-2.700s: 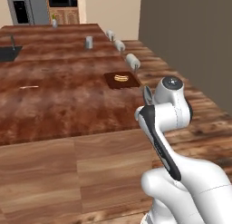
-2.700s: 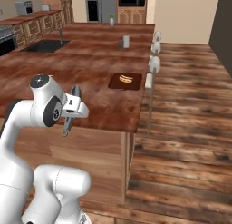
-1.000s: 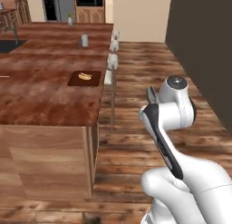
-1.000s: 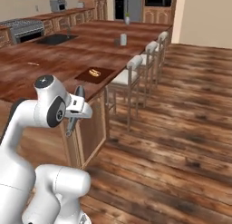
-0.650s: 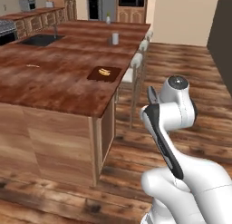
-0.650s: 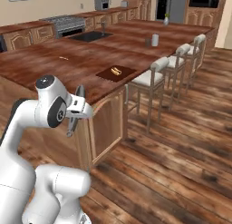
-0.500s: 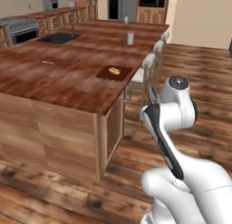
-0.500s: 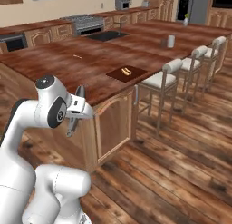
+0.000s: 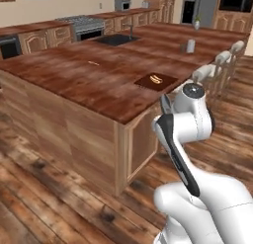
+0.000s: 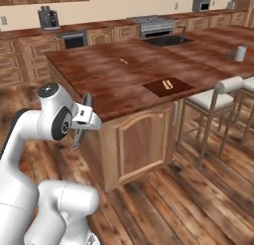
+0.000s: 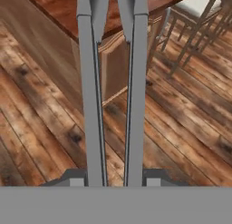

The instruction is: Take the tongs from the drawer on the right and place them on the dining counter next to the tray containing the hot dog.

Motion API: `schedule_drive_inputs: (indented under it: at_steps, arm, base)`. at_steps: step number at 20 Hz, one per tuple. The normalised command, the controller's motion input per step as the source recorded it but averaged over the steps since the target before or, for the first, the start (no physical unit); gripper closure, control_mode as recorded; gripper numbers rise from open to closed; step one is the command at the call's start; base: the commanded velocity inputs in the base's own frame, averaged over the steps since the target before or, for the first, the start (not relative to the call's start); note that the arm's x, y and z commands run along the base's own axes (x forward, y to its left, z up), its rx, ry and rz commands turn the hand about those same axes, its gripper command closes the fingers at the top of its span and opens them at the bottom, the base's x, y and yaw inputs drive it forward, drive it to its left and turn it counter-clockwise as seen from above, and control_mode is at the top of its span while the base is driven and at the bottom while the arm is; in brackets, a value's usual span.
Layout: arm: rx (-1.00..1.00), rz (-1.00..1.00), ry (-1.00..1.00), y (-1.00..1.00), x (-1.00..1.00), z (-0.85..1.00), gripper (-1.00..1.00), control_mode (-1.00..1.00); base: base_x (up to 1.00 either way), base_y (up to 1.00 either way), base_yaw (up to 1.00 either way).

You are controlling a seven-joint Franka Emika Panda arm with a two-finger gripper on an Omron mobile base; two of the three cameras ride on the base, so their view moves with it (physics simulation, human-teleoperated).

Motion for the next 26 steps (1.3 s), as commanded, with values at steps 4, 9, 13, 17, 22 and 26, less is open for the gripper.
schedule_drive_inputs:
  at_steps: [4, 9, 13, 17, 22, 26]
  arm:
    - [0.0, 0.0, 0.0, 0.0, 0.0, 0.0, 1.0, 1.0]
    - [0.0, 0.0, 0.0, 0.0, 0.0, 0.0, 1.0, 1.0]
    - [0.0, 0.0, 0.0, 0.0, 0.0, 0.0, 1.0, 1.0]
    - [0.0, 0.0, 0.0, 0.0, 0.0, 0.0, 1.0, 1.0]
    - [0.0, 0.0, 0.0, 0.0, 0.0, 0.0, 1.0, 1.0]
    - [0.0, 0.0, 0.0, 0.0, 0.0, 0.0, 1.0, 1.0]
  base:
    - [0.17, -0.94, 0.43]
    - [0.23, -0.98, 0.44]
    - [0.19, -0.99, 0.46]
    - [0.13, -0.96, 0.43]
    - [0.02, -0.92, 0.37]
    - [0.01, -0.85, 0.36]
